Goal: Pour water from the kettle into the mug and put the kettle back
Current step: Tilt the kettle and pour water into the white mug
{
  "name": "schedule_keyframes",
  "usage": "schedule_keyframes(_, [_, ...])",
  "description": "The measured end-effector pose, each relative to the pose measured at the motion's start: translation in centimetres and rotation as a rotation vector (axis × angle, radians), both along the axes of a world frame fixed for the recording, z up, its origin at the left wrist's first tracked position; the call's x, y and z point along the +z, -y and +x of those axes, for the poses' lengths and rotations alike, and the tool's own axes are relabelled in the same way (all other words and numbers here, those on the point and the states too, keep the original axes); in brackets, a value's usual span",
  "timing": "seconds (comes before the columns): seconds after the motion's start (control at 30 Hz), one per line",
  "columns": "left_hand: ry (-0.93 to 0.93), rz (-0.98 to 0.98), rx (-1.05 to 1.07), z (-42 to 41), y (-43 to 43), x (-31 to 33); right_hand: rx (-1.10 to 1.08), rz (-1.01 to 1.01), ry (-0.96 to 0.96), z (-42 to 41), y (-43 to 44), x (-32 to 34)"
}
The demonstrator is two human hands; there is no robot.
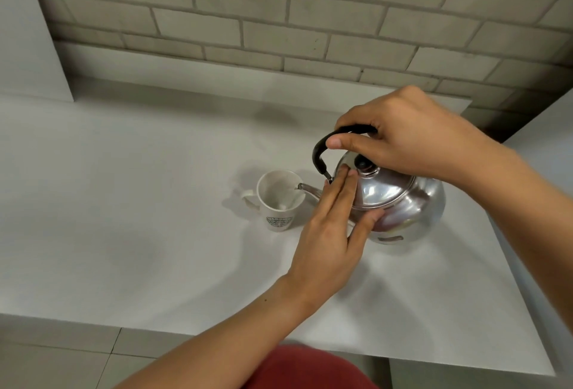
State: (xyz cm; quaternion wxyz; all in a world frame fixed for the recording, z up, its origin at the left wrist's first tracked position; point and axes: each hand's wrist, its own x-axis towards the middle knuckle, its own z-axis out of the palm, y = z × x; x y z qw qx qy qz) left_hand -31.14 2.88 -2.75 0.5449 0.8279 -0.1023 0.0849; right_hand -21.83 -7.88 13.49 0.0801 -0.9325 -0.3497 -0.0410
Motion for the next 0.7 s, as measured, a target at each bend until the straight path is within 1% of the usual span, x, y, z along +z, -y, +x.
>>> schedule_keyframes(0.1, [0.002,-0.068,0.011,0.2,0.1,-0.2,0.022,-0.032,0.006,0.1,-0.7,0.4])
schedule_keyframes(0.5, [0.078,-0.186,0.081,0.5,0.9,-0.3,0.039,-0.194,0.031,-0.1,-2.6,1.8])
schedule_keyframes(0.7, [0.120,-0.204,0.113,0.6,1.3,-0.3,0.038,-0.219,0.051,-0.3,-3.0,2.0])
